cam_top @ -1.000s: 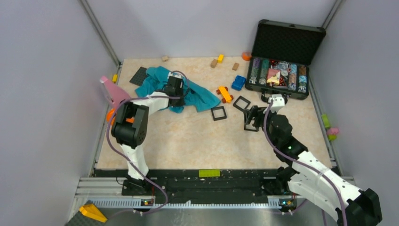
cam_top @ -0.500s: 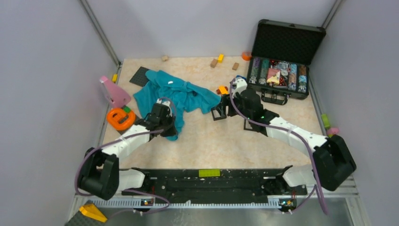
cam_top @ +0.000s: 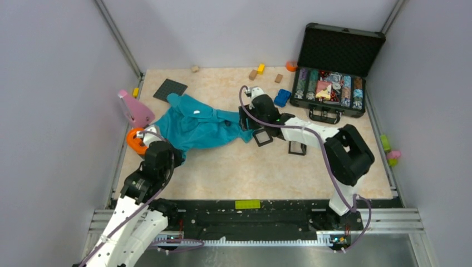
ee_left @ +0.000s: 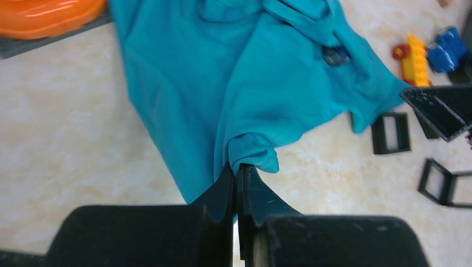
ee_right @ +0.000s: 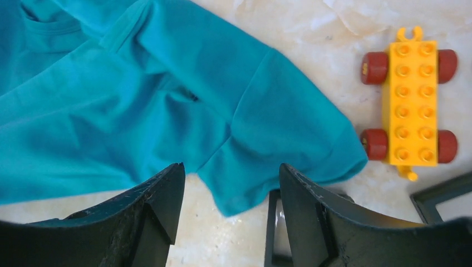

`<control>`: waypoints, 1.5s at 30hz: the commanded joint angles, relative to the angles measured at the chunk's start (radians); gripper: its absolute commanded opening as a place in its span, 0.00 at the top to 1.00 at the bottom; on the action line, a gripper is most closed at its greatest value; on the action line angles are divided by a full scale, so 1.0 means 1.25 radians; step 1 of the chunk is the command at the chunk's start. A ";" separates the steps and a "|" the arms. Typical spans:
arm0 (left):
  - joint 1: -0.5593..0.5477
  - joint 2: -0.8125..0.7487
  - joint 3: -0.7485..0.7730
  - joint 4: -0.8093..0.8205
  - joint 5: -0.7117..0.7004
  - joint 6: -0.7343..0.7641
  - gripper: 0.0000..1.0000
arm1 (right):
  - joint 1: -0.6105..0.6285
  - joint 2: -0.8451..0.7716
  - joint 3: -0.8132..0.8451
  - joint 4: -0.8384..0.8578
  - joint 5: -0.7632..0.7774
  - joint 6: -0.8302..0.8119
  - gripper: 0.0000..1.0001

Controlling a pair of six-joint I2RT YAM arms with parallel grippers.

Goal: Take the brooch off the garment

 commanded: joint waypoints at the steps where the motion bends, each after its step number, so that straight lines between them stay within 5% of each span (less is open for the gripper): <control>1: 0.000 -0.045 0.045 -0.148 -0.210 -0.121 1.00 | 0.028 0.073 0.100 -0.040 0.026 -0.041 0.37; 5: 0.001 -0.099 0.047 -0.101 -0.165 -0.038 0.95 | 0.028 0.113 0.142 -0.041 -0.054 -0.071 0.46; 6: 0.001 -0.103 0.048 -0.082 -0.127 -0.010 0.82 | 0.028 0.119 0.149 -0.039 -0.080 -0.078 0.47; 8: 0.001 -0.105 0.054 -0.060 -0.058 0.028 0.41 | 0.029 0.128 0.155 -0.030 -0.132 -0.092 0.46; 10: 0.001 -0.096 0.064 -0.040 -0.012 0.064 0.22 | 0.031 0.137 0.161 -0.025 -0.173 -0.107 0.45; 15: 0.001 0.005 0.098 0.022 0.077 0.149 0.19 | 0.045 0.164 0.190 -0.022 -0.212 -0.131 0.40; 24: 0.001 0.290 0.039 0.243 0.243 0.124 0.28 | 0.064 0.278 0.329 -0.057 -0.163 -0.150 0.43; 31: 0.001 0.474 0.044 0.275 0.249 0.133 0.26 | 0.064 0.356 0.422 -0.079 -0.172 -0.150 0.48; 42: 0.015 0.635 0.012 0.279 0.202 0.095 0.27 | 0.062 0.395 0.497 -0.069 -0.121 -0.135 0.99; 45: 0.015 0.645 -0.004 0.268 0.174 0.088 0.27 | 0.037 0.370 0.475 -0.031 -0.085 -0.082 1.00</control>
